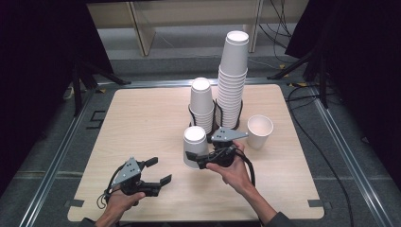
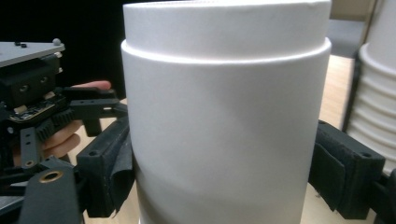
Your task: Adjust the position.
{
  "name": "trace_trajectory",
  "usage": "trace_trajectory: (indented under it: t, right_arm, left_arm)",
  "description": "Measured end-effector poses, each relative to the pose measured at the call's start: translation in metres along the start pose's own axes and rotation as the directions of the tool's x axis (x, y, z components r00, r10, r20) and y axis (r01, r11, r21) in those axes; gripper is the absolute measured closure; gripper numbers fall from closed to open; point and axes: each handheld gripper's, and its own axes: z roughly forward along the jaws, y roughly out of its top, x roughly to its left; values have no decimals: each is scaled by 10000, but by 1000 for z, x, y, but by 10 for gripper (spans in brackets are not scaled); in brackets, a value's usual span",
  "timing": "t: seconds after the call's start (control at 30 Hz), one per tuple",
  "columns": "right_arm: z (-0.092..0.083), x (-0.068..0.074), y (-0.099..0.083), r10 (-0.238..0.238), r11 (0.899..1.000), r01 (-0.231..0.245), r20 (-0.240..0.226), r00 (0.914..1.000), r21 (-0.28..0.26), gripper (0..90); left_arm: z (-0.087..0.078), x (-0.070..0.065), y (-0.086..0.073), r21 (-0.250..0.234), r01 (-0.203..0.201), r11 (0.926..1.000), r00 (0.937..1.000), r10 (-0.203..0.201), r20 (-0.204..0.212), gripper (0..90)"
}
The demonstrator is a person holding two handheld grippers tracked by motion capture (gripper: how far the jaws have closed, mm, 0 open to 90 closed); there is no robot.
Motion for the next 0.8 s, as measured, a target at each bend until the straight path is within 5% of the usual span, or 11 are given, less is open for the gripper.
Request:
trace_trajectory:
  t: [0.3,0.8]
  right_arm:
    - [19,14,-3,-687,9976,690,-387,9969,79,178]
    - [33,29,-2,-803,9967,807,-536,9953,41,179]
  left_arm:
    - [1,-3,1,-177,-105,9998,9990,112,422,145]
    - [5,-5,0,-471,-64,9989,9985,89,539,145]
